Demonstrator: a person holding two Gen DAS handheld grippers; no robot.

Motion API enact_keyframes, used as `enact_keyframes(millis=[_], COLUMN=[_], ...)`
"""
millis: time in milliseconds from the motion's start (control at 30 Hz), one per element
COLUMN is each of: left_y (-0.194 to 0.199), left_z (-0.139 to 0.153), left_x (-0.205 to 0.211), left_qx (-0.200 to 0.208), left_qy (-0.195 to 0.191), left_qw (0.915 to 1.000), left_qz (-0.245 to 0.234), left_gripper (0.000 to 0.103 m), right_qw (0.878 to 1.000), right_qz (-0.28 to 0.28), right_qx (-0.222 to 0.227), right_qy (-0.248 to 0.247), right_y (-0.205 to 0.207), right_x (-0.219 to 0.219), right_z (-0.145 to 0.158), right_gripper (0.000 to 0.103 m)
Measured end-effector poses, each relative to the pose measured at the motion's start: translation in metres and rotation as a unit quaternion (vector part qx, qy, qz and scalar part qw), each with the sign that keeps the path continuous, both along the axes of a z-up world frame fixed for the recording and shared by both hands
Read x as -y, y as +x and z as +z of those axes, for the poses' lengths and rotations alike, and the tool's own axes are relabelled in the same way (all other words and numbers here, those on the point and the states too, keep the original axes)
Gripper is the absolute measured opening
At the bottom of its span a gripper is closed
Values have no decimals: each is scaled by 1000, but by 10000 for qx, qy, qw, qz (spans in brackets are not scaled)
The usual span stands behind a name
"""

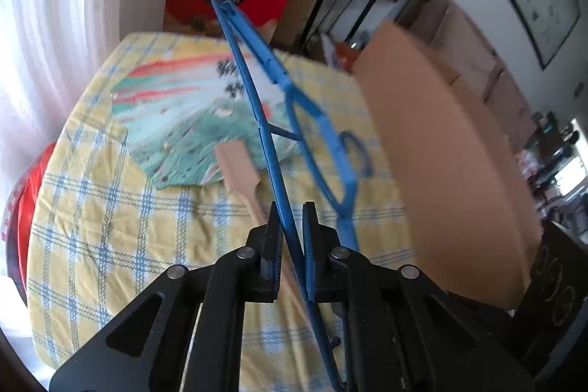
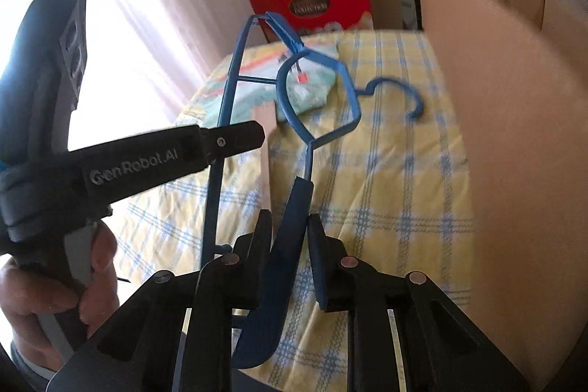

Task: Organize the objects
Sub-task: 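Lift the blue hanger with the right gripper and carry it toward the box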

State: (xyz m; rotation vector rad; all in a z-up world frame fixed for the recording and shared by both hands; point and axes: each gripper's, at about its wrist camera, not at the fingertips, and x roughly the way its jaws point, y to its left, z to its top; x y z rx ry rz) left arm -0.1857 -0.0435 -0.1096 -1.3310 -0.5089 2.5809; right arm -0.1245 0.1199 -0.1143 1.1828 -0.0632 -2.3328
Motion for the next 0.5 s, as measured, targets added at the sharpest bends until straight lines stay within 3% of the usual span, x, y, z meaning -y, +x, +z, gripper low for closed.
enact_keyframes(millis=[267,500], left_y=[21,21], left_z=[53,83], left_x=[2,-18], left_qx=[-519,-711], left_qy=[307,156], left_qw=[9981,9965], left_qz=[-107,-408], left_gripper=[9,8], right_qw=[9986,9967], right_qz=[84,244], right_qx=[-430,-456], right_qy=[-304,-618], right_y=[17,25], right_x=[-5,-4], right_z=[39,58], right_gripper=[15,8])
